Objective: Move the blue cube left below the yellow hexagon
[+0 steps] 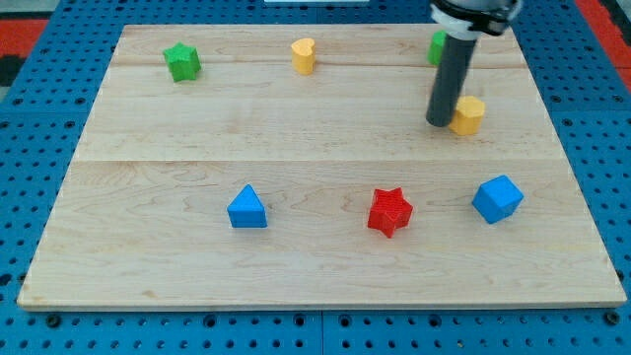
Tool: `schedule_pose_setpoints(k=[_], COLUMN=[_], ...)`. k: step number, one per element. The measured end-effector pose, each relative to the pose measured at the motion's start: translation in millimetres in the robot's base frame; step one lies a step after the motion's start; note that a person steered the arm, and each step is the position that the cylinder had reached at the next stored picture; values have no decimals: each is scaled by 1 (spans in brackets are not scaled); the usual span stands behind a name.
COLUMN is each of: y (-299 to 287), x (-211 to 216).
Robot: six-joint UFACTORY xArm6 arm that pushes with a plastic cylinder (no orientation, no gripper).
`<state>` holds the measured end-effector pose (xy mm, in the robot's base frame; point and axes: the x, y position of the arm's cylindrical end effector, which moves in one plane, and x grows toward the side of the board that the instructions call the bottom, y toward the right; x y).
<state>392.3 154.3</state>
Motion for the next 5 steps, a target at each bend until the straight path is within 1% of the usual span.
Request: schedule_pose_setpoints(k=[1,2,3,4,5], y=[-11,58,112,99,31], x=[30,48,65,129,131])
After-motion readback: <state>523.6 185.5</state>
